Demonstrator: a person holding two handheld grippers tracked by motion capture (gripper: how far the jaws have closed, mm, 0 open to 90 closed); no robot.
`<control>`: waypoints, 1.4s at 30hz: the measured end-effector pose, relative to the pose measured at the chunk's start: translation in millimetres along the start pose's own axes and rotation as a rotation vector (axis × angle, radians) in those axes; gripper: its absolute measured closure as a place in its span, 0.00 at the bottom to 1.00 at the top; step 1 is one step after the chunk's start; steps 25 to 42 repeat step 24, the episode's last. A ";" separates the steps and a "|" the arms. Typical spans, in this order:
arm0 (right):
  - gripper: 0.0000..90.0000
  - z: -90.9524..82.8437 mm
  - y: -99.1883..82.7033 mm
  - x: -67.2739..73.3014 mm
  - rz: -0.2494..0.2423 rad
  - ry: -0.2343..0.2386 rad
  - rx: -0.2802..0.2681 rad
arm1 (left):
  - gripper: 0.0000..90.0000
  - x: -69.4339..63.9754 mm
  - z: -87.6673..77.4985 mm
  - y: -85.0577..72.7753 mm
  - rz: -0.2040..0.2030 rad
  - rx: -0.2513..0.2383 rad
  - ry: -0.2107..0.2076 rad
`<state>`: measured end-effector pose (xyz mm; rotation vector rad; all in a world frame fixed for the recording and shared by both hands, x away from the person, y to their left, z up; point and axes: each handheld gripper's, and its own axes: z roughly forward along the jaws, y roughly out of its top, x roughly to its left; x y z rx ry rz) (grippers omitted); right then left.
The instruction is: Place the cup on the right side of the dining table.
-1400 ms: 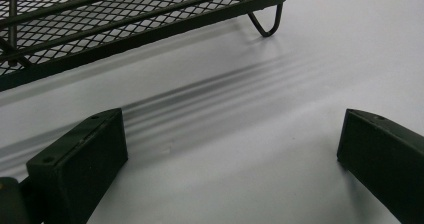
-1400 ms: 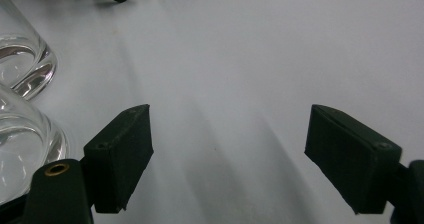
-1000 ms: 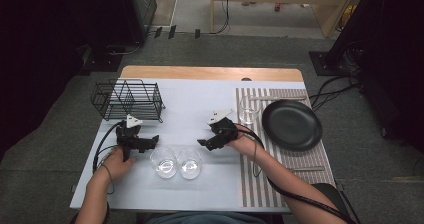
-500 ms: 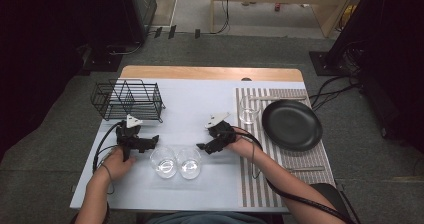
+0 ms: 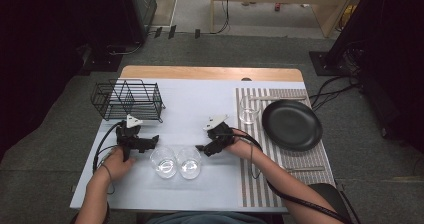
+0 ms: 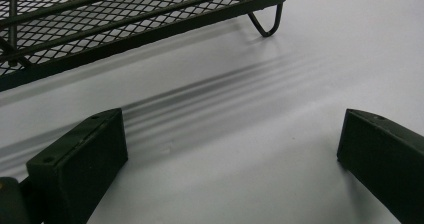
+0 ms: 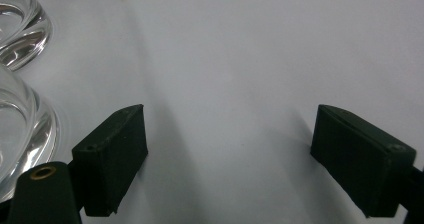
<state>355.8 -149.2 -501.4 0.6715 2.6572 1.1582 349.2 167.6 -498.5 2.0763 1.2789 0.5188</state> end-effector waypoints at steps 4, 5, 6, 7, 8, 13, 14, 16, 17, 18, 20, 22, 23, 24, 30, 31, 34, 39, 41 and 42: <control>0.16 0.1 0.0 -0.1 -0.002 -0.001 -0.001 | 0.00 0.0 0.0 0.0 0.000 0.000 0.000; 0.16 0.1 0.0 -0.1 -0.002 -0.001 -0.002 | 0.00 0.0 0.0 0.0 0.000 0.000 0.000; 0.16 0.0 0.0 0.0 -0.002 -0.001 -0.001 | 0.00 0.0 0.0 0.0 0.000 0.000 0.000; 0.16 0.1 0.0 0.0 -0.002 -0.001 -0.001 | 0.00 0.0 0.0 0.0 0.000 0.000 0.000; 0.16 0.1 0.0 0.0 -0.002 -0.001 -0.001 | 0.00 0.0 0.0 0.0 0.000 0.000 0.000; 0.16 -0.4 0.4 -2.0 -0.020 0.012 0.001 | 0.00 0.1 0.0 0.0 0.000 0.000 0.000; 0.16 -0.6 0.4 -2.7 -0.019 0.018 0.003 | 0.00 0.1 0.0 0.0 0.000 0.000 -0.001; 0.16 -0.4 -0.2 -2.7 -0.022 0.017 -0.002 | 0.00 0.1 0.0 0.0 0.000 0.000 -0.001; 0.16 -0.4 -0.2 -2.6 -0.021 0.017 -0.001 | 0.00 0.1 0.0 0.0 0.000 0.000 -0.001; 0.16 -0.4 -0.2 -2.7 -0.021 0.017 -0.001 | 0.00 0.1 0.0 0.0 0.000 0.000 -0.001; 0.16 -0.4 -0.2 -2.5 -0.020 0.018 -0.001 | 0.00 0.1 0.0 0.0 0.000 0.000 0.000; 0.16 -0.4 -0.3 -2.4 -0.021 0.016 -0.001 | 0.00 0.0 0.0 0.0 0.000 0.000 0.000; 0.16 -0.4 -0.3 -2.4 -0.020 0.016 -0.001 | 0.00 0.0 0.0 0.0 0.000 0.000 0.000; 0.16 -0.4 -0.3 -2.3 -0.021 0.015 -0.001 | 0.00 0.0 0.0 0.0 0.000 0.000 0.000; 0.16 -0.4 -0.3 -2.3 -0.021 0.015 -0.001 | 0.00 0.0 0.0 0.0 0.000 0.000 0.000; 0.16 -0.4 -0.3 -2.3 -0.021 0.015 -0.001 | 0.00 0.0 0.0 0.0 0.000 0.000 0.000; 0.16 -0.4 -0.3 -2.3 -0.021 0.015 -0.001 | 0.00 0.0 0.0 0.0 0.000 0.000 0.000; 0.16 -0.4 -0.3 -2.3 -0.021 0.015 -0.001 | 0.00 0.0 0.0 0.0 0.000 0.000 0.000; 0.16 -0.4 -0.3 -2.3 -0.021 0.015 -0.001 | 0.00 0.0 0.0 0.0 0.000 0.000 0.000; 0.16 -0.4 -0.3 -2.3 -0.021 0.015 -0.001 | 0.00 0.0 0.0 0.0 0.000 0.000 0.000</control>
